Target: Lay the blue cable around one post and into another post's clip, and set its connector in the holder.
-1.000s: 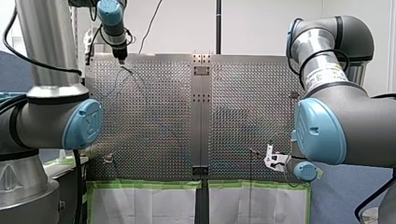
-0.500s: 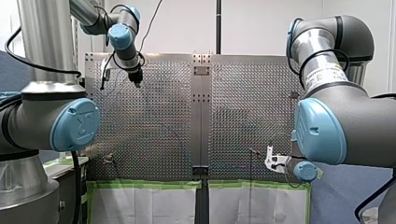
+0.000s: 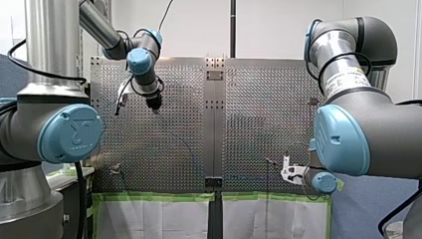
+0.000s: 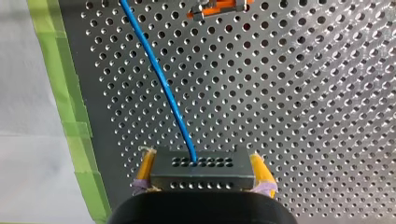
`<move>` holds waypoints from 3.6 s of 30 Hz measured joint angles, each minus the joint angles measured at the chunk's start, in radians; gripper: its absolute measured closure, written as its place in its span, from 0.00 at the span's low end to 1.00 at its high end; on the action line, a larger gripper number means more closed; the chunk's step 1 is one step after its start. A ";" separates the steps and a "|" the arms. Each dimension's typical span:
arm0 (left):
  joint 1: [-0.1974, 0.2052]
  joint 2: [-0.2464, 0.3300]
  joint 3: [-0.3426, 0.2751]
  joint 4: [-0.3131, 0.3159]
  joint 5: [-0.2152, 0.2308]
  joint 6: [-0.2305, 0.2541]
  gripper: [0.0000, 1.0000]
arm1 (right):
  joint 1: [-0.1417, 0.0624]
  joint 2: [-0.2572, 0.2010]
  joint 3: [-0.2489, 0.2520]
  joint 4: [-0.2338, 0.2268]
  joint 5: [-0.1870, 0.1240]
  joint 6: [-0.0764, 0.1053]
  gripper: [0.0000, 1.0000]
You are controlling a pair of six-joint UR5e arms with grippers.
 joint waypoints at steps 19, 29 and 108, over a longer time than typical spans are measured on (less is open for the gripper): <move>-0.182 -0.182 0.071 0.182 0.016 -0.075 0.01 | 0.013 0.000 0.000 -0.003 -0.001 0.002 1.00; -0.261 -0.261 0.116 0.261 -0.001 -0.089 0.01 | 0.014 0.000 0.000 0.000 -0.003 0.004 1.00; -0.272 -0.976 0.280 0.976 0.005 -0.068 0.01 | 0.024 -0.001 -0.001 0.002 0.001 -0.008 1.00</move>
